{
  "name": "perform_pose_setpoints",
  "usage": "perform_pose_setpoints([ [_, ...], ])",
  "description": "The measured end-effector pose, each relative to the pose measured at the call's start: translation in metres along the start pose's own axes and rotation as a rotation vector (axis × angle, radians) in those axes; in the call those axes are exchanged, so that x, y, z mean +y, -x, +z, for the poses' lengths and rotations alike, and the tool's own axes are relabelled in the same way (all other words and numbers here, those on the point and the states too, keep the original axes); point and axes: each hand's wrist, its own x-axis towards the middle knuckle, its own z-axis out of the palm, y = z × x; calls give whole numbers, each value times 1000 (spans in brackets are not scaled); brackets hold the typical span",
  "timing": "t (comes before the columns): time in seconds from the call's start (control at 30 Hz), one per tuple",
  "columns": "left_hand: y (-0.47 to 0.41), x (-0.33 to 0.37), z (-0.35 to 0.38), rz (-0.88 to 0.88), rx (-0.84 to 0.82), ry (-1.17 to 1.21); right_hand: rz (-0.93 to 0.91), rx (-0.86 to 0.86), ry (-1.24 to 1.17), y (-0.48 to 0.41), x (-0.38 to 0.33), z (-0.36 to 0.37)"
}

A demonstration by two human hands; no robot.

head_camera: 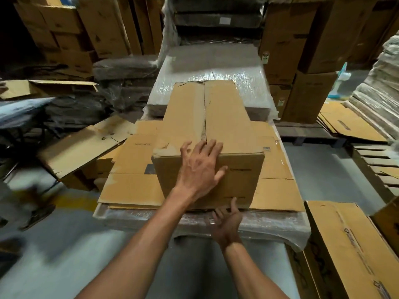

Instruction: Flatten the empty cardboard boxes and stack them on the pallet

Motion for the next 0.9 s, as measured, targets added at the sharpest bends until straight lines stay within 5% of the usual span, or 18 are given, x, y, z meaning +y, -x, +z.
perform_pose_setpoints([
  [0.33,-130,-37,-80,24,-70,7,-157,-160,-176,38,-31,97],
  [0.9,-137,-33,-96,51,73,22,-322,-120,-181,59,-26,147],
])
